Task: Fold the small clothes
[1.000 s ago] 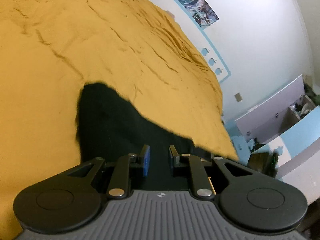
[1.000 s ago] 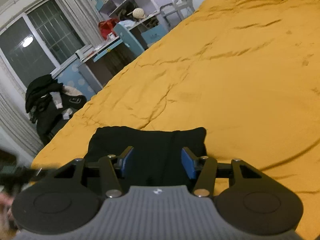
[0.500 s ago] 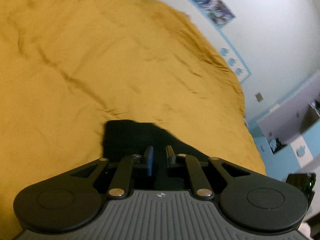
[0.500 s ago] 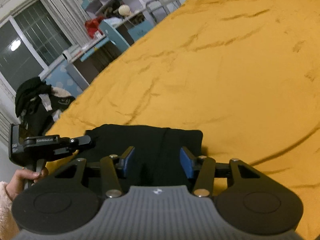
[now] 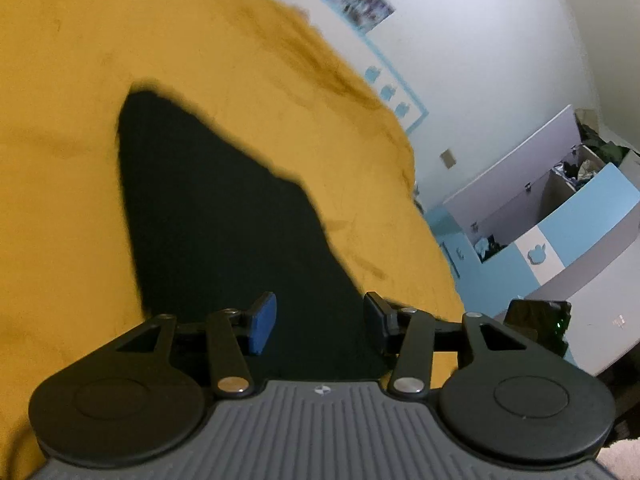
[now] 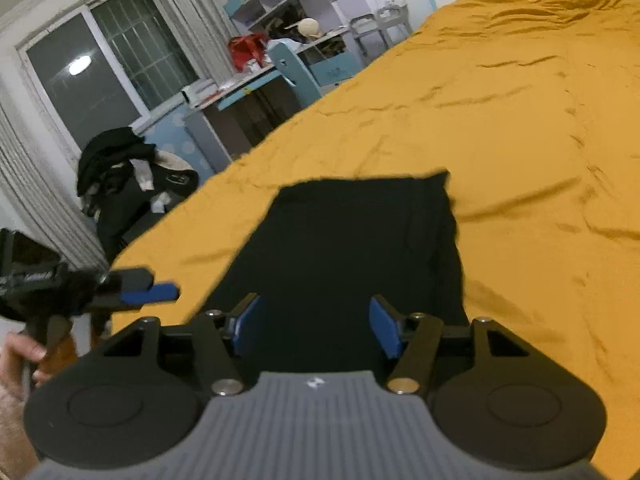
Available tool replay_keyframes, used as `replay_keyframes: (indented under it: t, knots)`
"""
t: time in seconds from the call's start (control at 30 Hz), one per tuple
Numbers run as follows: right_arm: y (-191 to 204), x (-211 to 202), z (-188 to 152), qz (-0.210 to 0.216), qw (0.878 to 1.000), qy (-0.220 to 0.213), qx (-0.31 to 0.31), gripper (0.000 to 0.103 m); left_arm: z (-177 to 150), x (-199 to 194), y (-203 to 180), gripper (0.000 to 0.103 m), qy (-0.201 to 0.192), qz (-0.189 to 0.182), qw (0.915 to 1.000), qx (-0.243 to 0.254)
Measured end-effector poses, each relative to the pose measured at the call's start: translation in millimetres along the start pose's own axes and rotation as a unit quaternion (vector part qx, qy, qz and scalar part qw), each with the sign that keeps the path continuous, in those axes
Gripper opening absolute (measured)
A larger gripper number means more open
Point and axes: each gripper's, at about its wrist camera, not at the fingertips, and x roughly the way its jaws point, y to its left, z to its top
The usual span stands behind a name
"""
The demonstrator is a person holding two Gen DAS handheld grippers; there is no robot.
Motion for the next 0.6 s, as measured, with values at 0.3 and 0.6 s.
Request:
replay_keyframes:
  t: [0.3,0.6]
  knots:
    - [-39.3,5.6,-39.8,-0.057,0.997,0.022,0.055,0.057,-19.1,20.7,33.9,0.05,0.01,0.032,0.9994,-0.012]
    - [-17.4,5.2,-45.4,-0.104,0.994,-0.001,0.025,0.064,-21.5,10.9,-6.3,0.05,0.029,0.124,0.9919,0.002]
